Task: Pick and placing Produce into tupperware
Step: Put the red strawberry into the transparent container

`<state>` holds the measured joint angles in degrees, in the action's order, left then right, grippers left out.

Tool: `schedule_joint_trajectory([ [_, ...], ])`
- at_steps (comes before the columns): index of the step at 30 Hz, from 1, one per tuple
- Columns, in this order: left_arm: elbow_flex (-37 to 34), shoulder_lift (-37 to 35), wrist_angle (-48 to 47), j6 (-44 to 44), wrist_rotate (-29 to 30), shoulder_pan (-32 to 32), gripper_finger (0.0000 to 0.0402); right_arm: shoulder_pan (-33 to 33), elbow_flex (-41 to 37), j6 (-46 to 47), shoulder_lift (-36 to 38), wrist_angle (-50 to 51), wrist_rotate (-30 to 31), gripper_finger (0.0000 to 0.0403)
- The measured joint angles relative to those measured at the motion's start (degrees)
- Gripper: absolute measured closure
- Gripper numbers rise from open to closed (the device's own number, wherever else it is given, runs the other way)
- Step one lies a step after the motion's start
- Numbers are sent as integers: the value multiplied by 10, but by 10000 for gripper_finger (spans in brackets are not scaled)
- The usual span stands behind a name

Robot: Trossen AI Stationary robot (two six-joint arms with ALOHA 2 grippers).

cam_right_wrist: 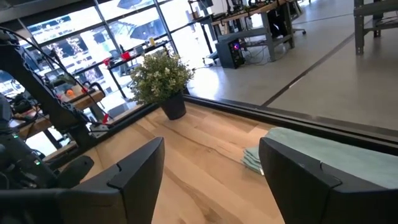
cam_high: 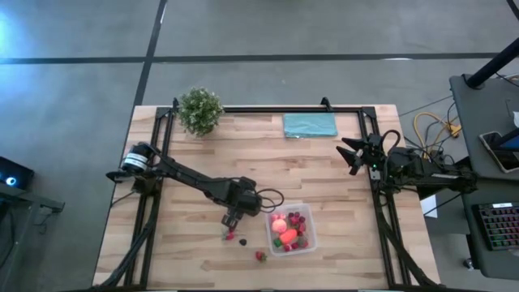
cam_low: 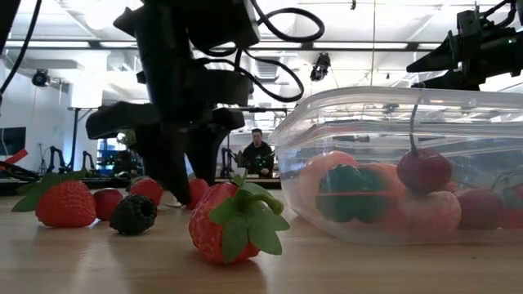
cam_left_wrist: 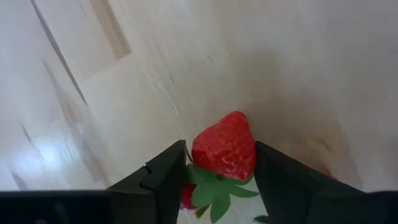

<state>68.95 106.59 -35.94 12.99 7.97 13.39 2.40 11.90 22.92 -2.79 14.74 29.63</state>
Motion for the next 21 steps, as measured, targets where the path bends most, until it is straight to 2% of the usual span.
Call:
schedule_joint_trajectory([
  [12, -7, -1, 2, 0, 0, -2, 262, 0, 0, 0, 0, 0, 0, 155],
  [21, 92, -25, -42, 42, 14, -3, 263, 0, 0, 0, 0, 0, 0, 150],
])
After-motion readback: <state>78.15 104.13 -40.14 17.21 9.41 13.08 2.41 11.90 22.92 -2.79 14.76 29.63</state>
